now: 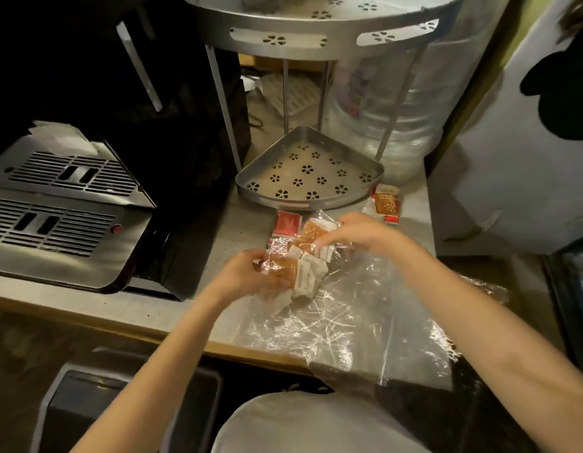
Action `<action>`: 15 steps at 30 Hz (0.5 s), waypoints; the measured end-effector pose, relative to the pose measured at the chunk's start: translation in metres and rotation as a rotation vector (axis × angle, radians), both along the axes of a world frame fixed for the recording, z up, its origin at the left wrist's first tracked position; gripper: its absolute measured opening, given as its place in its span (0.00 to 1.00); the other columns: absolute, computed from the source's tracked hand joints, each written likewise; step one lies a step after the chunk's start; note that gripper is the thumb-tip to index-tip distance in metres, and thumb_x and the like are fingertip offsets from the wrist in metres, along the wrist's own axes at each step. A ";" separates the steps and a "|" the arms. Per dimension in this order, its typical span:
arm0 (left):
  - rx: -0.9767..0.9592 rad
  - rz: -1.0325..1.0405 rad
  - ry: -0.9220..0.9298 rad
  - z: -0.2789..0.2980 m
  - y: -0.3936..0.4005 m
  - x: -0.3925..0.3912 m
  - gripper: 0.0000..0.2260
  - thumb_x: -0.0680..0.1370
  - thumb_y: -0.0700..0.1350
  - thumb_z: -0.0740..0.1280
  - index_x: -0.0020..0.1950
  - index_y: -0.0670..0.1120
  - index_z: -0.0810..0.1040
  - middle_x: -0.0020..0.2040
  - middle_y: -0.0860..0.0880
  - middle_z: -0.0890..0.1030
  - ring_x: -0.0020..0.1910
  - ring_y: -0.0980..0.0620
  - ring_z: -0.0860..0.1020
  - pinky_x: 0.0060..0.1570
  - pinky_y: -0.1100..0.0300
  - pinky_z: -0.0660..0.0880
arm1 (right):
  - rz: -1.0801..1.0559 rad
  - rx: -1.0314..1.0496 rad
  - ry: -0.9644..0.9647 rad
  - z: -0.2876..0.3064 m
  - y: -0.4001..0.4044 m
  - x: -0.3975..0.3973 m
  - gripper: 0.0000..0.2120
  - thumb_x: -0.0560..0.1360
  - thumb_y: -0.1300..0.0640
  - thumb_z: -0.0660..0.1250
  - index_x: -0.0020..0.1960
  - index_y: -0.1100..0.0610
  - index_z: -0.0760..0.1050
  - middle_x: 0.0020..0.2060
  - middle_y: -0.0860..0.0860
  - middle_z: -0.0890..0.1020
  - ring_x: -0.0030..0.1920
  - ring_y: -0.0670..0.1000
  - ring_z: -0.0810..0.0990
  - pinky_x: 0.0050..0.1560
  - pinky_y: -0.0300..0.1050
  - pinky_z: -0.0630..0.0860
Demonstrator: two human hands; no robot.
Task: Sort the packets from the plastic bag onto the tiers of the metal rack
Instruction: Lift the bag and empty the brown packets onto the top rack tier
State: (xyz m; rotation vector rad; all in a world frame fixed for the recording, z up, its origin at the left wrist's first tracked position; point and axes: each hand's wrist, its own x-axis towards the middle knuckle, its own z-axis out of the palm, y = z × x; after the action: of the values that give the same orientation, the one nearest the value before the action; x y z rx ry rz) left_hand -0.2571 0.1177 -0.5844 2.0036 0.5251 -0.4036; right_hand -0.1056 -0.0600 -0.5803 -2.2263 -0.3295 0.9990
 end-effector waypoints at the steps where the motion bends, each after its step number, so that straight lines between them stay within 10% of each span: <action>1: -0.060 -0.005 0.011 0.006 0.006 0.008 0.12 0.64 0.46 0.77 0.43 0.52 0.76 0.43 0.53 0.79 0.41 0.53 0.78 0.34 0.64 0.73 | -0.062 0.041 0.068 0.000 -0.004 0.002 0.29 0.61 0.48 0.77 0.56 0.60 0.74 0.51 0.52 0.78 0.45 0.49 0.77 0.38 0.41 0.77; 11: -0.403 -0.134 0.199 0.011 0.040 0.065 0.19 0.62 0.46 0.75 0.51 0.47 0.78 0.46 0.49 0.84 0.42 0.52 0.83 0.38 0.61 0.77 | -0.399 0.300 0.418 -0.006 -0.032 0.004 0.13 0.69 0.59 0.72 0.51 0.59 0.73 0.40 0.52 0.84 0.32 0.48 0.84 0.26 0.38 0.77; 15: -0.632 0.163 0.150 -0.002 0.029 0.060 0.17 0.61 0.44 0.73 0.48 0.42 0.78 0.43 0.46 0.84 0.41 0.52 0.82 0.36 0.61 0.78 | -0.540 0.341 0.442 -0.014 -0.041 0.005 0.15 0.68 0.57 0.72 0.53 0.58 0.76 0.55 0.54 0.79 0.55 0.53 0.78 0.57 0.51 0.75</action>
State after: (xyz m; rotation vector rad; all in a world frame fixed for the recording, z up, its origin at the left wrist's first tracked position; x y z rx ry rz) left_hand -0.1966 0.1468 -0.5867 1.3210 0.5645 -0.5429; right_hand -0.1010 -0.1007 -0.5943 -1.6016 0.2707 1.0040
